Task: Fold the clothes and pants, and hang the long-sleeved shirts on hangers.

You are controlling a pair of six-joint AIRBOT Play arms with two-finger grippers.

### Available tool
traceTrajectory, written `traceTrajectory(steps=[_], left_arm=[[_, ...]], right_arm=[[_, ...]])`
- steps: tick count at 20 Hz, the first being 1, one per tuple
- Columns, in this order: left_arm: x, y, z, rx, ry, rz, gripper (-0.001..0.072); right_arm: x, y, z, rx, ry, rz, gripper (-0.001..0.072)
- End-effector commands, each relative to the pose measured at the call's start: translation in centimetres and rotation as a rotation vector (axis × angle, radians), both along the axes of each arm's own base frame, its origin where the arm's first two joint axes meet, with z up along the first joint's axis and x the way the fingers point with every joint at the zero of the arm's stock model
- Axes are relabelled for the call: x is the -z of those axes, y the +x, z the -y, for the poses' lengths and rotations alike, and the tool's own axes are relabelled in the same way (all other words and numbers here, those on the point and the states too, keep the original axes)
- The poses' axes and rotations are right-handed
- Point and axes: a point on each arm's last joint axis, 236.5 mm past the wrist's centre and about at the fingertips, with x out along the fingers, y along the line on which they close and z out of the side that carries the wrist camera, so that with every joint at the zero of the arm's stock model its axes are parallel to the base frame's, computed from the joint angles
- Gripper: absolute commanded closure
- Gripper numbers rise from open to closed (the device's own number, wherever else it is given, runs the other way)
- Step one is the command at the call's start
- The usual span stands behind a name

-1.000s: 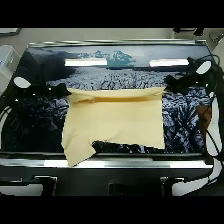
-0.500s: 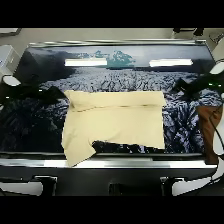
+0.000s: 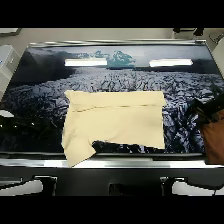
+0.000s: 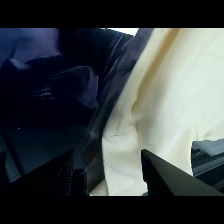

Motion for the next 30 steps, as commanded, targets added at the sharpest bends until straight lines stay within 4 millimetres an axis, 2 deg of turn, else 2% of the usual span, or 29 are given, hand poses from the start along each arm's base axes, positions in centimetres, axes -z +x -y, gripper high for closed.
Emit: traceTrajectory(steps=[1, 5, 7, 8, 11, 13, 17, 22, 28, 30], left_arm=[[2.0, -0.4, 1.8, -0.036, -0.041, 0.048, 0.0263], [3.2, -0.5, 3.2, 0.005, -0.038, 0.026, 0.0279], [3.2, -0.2, 3.2, -0.004, -0.031, 0.035, 0.062], [3.2, -0.1, 3.2, -0.003, -0.032, 0.037, 0.0686], [2.8, 0.0, 3.2, 0.01, -0.025, 0.063, 0.0688], [2.4, 0.2, 3.1, 0.012, -0.021, 0.078, 0.0689], [1.4, 0.4, 3.1, 0.016, -0.013, 0.108, 0.0689], [0.3, 0.8, 3.4, 0.0, -0.028, 0.126, 0.0688], [-0.2, 1.0, 3.8, -0.017, -0.049, 0.127, 0.0689], [-0.2, 1.0, 3.8, -0.021, -0.049, 0.124, 0.0688]], right_arm=[[-0.1, -2.0, -0.6, -0.009, 0.0, -0.01, 0.0161], [-0.9, -2.1, -0.6, -0.01, -0.013, 0.014, 0.0161], [-0.7, -2.6, -0.5, -0.012, -0.019, -0.001, 0.0161], [0.0, -3.3, -0.8, -0.017, -0.01, -0.022, 0.0161], [3.6, -6.2, -2.4, -0.014, 0.048, -0.125, 0.016], [6.5, -8.0, -4.4, 0.003, 0.112, -0.168, 0.016], [10.3, -10.3, -7.2, 0.03, 0.194, -0.194, 0.0159], [12.2, -11.4, -9.6, 0.06, 0.27, -0.181, 0.016], [12.3, -9.0, -11.1, 0.136, 0.332, -0.092, 0.0181], [12.5, -9.5, -11.8, 0.087, 0.314, -0.114, 0.0319]])
